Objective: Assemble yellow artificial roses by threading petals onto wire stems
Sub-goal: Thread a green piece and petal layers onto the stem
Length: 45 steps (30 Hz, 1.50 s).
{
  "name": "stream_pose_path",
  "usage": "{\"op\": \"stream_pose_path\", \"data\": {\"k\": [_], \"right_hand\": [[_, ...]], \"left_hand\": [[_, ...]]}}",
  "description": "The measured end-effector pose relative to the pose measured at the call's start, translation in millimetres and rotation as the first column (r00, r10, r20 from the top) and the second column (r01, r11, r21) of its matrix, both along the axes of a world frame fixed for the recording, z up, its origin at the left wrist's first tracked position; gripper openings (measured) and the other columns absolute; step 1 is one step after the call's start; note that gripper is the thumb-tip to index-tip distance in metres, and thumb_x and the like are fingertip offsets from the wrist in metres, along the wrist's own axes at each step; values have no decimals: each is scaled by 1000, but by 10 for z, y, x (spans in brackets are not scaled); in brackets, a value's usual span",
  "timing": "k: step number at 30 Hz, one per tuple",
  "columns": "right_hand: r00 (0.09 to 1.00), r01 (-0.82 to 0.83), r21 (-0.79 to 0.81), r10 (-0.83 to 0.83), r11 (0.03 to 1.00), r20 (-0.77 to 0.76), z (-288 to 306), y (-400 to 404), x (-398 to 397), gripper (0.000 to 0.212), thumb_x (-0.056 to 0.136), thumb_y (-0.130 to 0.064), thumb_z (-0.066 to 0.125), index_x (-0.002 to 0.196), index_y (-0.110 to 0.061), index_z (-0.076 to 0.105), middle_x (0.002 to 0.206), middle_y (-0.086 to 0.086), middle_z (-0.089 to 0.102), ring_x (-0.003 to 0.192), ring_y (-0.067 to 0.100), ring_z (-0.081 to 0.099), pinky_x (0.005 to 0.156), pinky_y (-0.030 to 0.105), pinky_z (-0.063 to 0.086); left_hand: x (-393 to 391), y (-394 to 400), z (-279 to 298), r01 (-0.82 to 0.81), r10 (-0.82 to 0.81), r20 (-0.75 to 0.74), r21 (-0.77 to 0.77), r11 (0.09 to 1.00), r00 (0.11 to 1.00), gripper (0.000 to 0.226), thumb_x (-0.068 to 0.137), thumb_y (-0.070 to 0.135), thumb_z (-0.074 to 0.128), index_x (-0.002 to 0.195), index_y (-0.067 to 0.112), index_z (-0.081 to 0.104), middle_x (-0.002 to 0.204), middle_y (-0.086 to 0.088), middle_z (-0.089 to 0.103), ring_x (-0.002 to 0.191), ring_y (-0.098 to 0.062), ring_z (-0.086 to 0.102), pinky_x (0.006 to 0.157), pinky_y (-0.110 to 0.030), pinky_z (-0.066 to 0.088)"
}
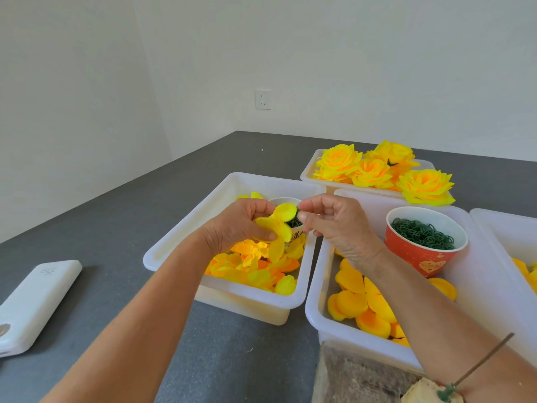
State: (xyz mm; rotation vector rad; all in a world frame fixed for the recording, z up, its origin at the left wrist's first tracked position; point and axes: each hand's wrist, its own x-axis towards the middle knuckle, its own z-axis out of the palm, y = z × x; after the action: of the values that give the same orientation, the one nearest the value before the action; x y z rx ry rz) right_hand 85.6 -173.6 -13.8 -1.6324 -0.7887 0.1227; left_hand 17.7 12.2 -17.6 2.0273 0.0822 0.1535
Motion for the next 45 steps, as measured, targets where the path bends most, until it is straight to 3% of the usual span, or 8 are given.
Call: {"op": "stream_pose_path", "data": {"k": [5,10,23,27,31,36,41,45], "right_hand": [[998,63,27,-62,998,-30,41,-43,48,15,82,-7,68,81,-22,68,70,2,69,61,7,64,57,16,50],[985,112,93,-97,989,-145,107,-153,91,16,84,-5,64,79,-20,68,74,0,70,59,4,63,59,19,49],[957,225,-156,-248,962,-151,90,-1017,195,8,86,-12,65,86,-6,70,75,1,71,59,3,63,55,17,48],[955,253,-459,-296,852,-22,-27,-1206,250,8,81,-19,72,79,-11,71,69,-2,68,56,2,59,51,14,46],[969,199,-569,-246,798,-6,-116,-1276,263,6,80,-19,73,81,-12,72,80,7,71,72,13,63,63,22,50],[987,140,-662,-155,737,36,-175,-1389,265,8,72,-19,79,78,-18,73,74,-9,67,73,5,59,65,19,46],[1000,13,-829,-21,560,1,-189,-1436,267,32,58,-19,88,85,-16,72,72,-13,62,68,2,57,57,14,42],[1000,-5,-870,10,493,-1,-204,-1452,272,20,68,-4,80,73,-18,68,61,-12,61,71,8,66,59,16,50]], "left_hand": [[3,26,-54,-24,95,-248,272,962,964,47,75,1,69,114,24,54,102,7,56,77,-21,57,64,-27,50],[3,21,-91,14,93,-323,315,949,942,28,73,4,71,97,20,67,90,1,63,79,-13,55,67,-23,47],[43,-92,-1,-283,269,94,199,938,959,10,78,5,70,83,14,70,83,-10,70,70,-22,65,66,-32,54],[154,-319,152,-229,183,155,367,902,971,11,78,9,70,76,20,69,79,2,69,75,-18,66,69,-32,56],[372,-807,337,-105,-21,227,527,844,974,5,78,9,68,78,13,71,75,2,67,63,0,56,58,-3,39],[591,-1361,278,27,-210,199,663,749,957,10,79,6,61,82,7,71,75,5,60,70,-6,49,58,-11,32],[656,-1545,-2,51,-234,204,641,766,950,11,79,2,60,79,6,70,74,3,62,71,-7,49,58,-6,32],[664,-1546,-50,72,-239,219,576,814,946,10,77,0,62,78,5,72,76,-2,68,65,-6,51,56,-5,35]]}}
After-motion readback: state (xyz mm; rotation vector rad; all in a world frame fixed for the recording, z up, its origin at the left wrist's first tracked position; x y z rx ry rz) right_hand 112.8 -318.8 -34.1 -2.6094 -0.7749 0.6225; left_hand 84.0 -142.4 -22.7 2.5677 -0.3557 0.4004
